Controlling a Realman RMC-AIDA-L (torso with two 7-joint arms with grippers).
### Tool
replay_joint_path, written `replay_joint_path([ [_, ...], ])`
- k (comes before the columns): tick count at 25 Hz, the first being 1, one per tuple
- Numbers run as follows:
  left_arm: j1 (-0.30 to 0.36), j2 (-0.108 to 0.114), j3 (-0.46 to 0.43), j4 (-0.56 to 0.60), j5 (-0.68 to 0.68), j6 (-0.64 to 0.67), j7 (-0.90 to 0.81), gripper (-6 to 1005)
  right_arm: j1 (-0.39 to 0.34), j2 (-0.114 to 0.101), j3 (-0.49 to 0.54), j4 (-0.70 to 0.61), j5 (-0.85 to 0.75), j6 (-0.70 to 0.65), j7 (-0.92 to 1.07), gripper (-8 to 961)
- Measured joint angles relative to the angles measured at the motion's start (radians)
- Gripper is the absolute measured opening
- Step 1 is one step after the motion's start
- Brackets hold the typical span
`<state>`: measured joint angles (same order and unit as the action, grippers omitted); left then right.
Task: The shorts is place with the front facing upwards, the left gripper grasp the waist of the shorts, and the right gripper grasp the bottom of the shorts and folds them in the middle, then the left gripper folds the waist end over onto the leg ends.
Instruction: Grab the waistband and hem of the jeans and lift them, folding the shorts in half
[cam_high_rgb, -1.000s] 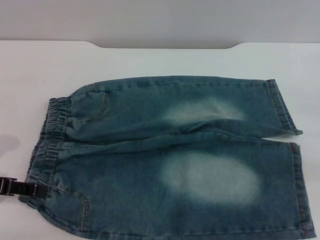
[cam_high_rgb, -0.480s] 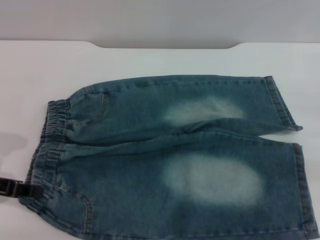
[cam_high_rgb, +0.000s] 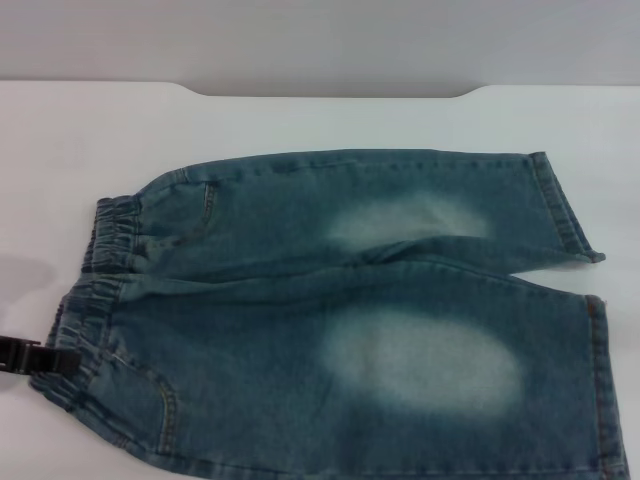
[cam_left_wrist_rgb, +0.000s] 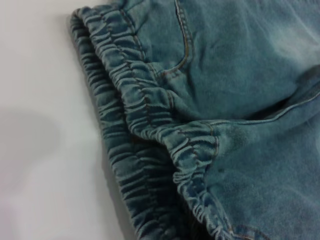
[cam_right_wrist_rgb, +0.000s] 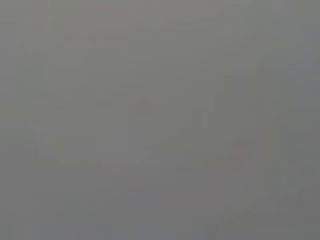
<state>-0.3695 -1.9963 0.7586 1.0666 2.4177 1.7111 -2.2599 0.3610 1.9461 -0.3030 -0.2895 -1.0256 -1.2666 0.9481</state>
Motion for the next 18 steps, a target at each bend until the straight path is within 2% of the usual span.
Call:
replay_joint_path([
  [4, -0.009, 0.002, -0.001, 0.0, 0.0, -0.001, -0.002, 46, 0.006, -0.016, -0.072, -0.102, -0.113, -0.001, 0.205, 622],
  [8, -0.018, 0.004, -0.001, -0.003, 0.0, -0.007, -0.002, 46, 0.028, -0.048, -0.127, -0.315, -0.366, -0.085, 0.581, 622],
  [11, -0.021, 0.004, -0.001, 0.001, 0.0, -0.01, -0.003, 46, 0.065, -0.086, -0.147, -0.488, -0.585, -0.241, 0.844, 622],
  [14, -0.023, 0.001, -0.001, 0.001, 0.0, -0.017, -0.003, 46, 0.125, -0.123, -0.143, -0.658, -0.811, -0.468, 1.058, 622],
  [16, -0.023, -0.001, -0.001, 0.001, 0.0, -0.022, -0.004, 46, 0.159, -0.139, -0.141, -0.74, -0.91, -0.613, 1.117, 622],
  [18, -0.023, -0.004, -0.001, 0.001, 0.0, -0.03, -0.004, 46, 0.184, -0.146, -0.144, -0.808, -0.989, -0.772, 1.13, 622],
])
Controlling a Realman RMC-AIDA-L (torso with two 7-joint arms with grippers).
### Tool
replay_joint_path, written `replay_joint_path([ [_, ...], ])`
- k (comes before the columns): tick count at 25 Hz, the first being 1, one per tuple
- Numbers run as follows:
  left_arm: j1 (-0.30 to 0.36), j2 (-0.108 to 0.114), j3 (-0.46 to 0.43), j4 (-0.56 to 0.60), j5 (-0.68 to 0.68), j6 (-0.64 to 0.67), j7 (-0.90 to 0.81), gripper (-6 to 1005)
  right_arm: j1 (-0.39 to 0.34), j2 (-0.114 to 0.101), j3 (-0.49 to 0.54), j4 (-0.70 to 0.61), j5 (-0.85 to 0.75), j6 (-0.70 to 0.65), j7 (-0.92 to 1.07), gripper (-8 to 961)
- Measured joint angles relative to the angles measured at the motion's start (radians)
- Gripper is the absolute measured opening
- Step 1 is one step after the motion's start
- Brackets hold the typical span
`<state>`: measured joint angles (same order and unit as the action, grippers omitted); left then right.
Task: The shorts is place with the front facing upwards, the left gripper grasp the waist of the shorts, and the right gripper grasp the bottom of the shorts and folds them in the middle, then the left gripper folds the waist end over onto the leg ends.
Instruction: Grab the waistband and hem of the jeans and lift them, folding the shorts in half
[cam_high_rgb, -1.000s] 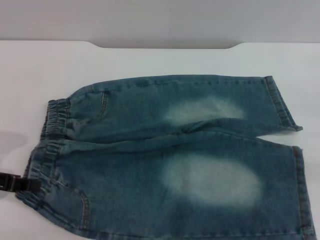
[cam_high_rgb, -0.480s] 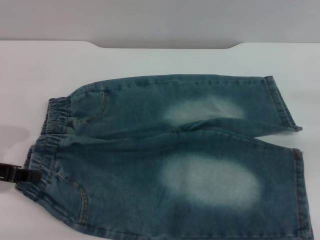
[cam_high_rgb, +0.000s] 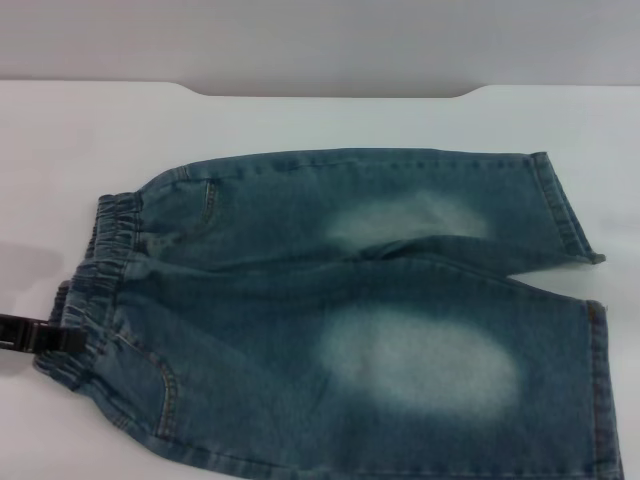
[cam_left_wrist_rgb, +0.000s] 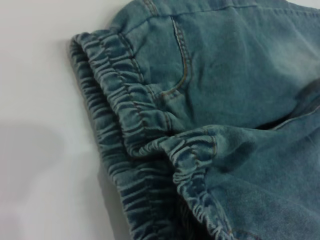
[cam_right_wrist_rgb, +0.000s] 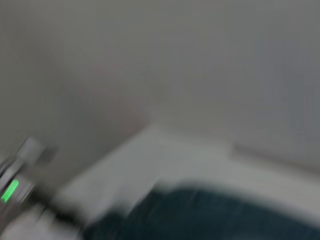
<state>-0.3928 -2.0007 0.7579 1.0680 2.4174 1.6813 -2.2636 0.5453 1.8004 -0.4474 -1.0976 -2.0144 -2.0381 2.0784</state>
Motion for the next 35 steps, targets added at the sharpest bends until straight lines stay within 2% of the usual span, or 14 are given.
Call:
replay_joint_path([
  [2, -0.001, -0.003, 0.001, -0.003, 0.0, -0.01, 0.002, 45, 0.009, -0.001, -0.019, -0.05, -0.052, -0.109, 0.005, 622],
  [4, -0.004, -0.004, 0.003, -0.007, 0.0, -0.016, 0.005, 45, 0.0, 0.001, -0.061, -0.088, -0.095, -0.143, 0.01, 622],
  [7, -0.012, -0.007, 0.007, -0.01, 0.0, -0.021, 0.008, 45, -0.021, 0.012, -0.128, -0.12, -0.205, -0.141, -0.002, 622],
  [11, -0.025, -0.01, 0.009, -0.012, 0.0, -0.022, 0.008, 45, -0.026, 0.031, -0.187, -0.081, -0.355, -0.136, -0.058, 623],
  [18, -0.043, -0.014, 0.011, -0.013, 0.0, -0.022, 0.012, 45, -0.034, 0.078, -0.241, -0.064, -0.503, -0.129, -0.147, 623],
  [23, -0.044, -0.018, 0.011, -0.013, 0.0, -0.024, 0.014, 45, -0.025, 0.127, -0.252, -0.022, -0.57, -0.066, -0.186, 623],
  [28, -0.044, -0.02, 0.01, -0.013, 0.0, -0.026, 0.01, 45, 0.004, 0.162, -0.331, 0.069, -0.597, 0.007, -0.192, 623],
  [29, -0.044, -0.021, 0.01, -0.013, 0.0, -0.027, 0.008, 46, 0.007, 0.174, -0.359, 0.084, -0.599, 0.022, -0.192, 623],
  [35, -0.04, -0.022, 0.01, -0.013, 0.0, -0.028, 0.006, 46, 0.012, 0.184, -0.405, 0.086, -0.624, 0.029, -0.192, 623],
])
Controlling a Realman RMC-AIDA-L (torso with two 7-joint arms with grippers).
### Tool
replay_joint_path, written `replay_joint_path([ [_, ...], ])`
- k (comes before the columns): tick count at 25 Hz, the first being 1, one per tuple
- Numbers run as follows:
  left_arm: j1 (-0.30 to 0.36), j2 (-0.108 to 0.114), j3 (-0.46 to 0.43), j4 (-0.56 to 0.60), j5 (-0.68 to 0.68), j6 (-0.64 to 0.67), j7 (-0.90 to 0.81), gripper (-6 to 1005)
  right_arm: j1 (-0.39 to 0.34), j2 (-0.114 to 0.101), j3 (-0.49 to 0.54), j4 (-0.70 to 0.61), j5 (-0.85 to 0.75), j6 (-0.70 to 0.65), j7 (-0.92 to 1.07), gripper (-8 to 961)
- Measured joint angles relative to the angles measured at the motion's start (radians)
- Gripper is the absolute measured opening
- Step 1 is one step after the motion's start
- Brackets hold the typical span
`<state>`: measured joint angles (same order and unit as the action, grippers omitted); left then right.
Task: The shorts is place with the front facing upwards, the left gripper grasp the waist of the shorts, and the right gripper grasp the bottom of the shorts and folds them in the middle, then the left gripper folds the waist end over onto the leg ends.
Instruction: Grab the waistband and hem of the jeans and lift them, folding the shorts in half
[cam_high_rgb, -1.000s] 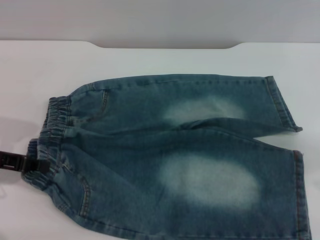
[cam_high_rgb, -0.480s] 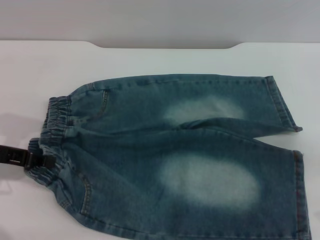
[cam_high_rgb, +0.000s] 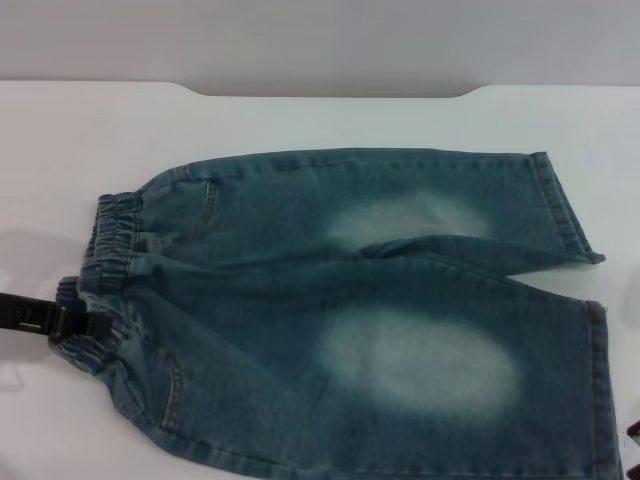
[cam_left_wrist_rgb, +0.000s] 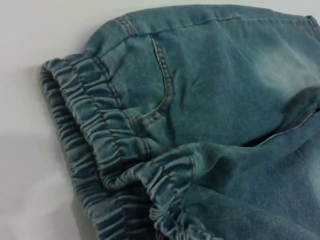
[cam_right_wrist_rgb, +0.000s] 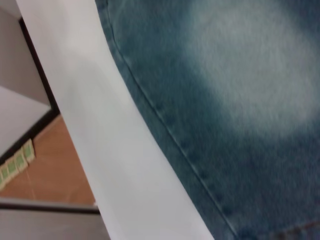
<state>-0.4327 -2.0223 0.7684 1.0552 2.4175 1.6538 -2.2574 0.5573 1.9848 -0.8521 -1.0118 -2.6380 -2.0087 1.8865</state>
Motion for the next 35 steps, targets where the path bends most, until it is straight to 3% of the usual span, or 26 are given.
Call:
replay_joint_path([
  [7, 0.007, -0.001, 0.0, 0.0, 0.0, -0.004, -0.001, 46, 0.0, -0.009, -0.005, 0.0, -0.027, -0.004, 0.0, 623],
  [35, 0.008, -0.002, -0.001, -0.01, 0.0, -0.006, 0.007, 47, -0.001, 0.012, -0.044, 0.076, -0.067, 0.056, -0.033, 622],
])
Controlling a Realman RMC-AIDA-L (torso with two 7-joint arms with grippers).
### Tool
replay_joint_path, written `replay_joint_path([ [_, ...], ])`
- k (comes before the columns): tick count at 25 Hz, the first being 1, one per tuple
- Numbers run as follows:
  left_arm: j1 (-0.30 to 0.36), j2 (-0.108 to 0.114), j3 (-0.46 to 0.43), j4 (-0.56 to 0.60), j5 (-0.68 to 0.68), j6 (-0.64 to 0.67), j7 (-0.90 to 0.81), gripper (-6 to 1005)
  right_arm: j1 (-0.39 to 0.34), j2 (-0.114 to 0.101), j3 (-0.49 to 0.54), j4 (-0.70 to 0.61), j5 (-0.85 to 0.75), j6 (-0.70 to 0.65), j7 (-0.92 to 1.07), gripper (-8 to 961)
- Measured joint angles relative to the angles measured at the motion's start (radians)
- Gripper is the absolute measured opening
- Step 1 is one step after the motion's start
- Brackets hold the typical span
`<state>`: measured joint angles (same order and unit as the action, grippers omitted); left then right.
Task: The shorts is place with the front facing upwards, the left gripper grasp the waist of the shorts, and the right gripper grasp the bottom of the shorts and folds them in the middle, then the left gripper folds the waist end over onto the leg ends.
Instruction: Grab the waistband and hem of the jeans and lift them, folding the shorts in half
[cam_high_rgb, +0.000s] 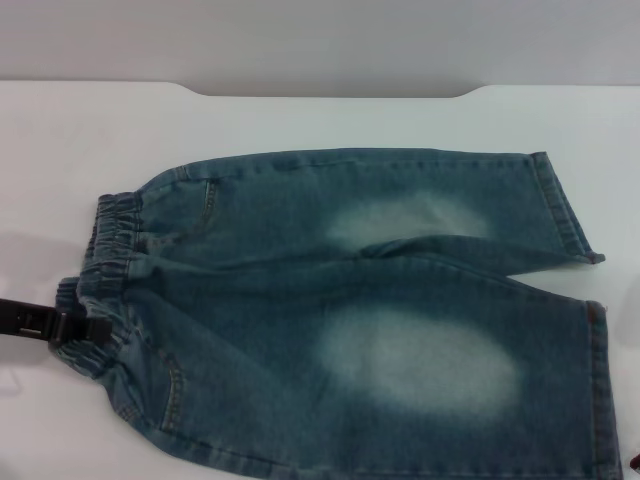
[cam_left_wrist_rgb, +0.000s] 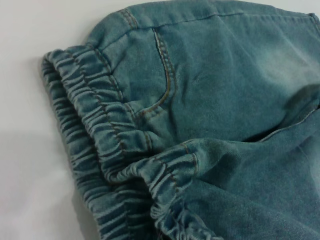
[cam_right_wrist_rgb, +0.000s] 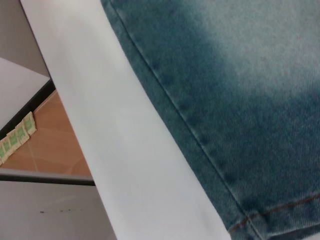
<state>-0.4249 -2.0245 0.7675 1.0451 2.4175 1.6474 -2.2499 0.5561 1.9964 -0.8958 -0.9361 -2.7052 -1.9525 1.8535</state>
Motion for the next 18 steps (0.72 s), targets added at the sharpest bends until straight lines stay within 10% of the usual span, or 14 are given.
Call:
replay_joint_path([
  [18, -0.01, 0.003, 0.001, -0.016, 0.0, -0.012, 0.004, 54, 0.023, 0.016, 0.006, 0.025, -0.001, 0.039, -0.005, 623],
])
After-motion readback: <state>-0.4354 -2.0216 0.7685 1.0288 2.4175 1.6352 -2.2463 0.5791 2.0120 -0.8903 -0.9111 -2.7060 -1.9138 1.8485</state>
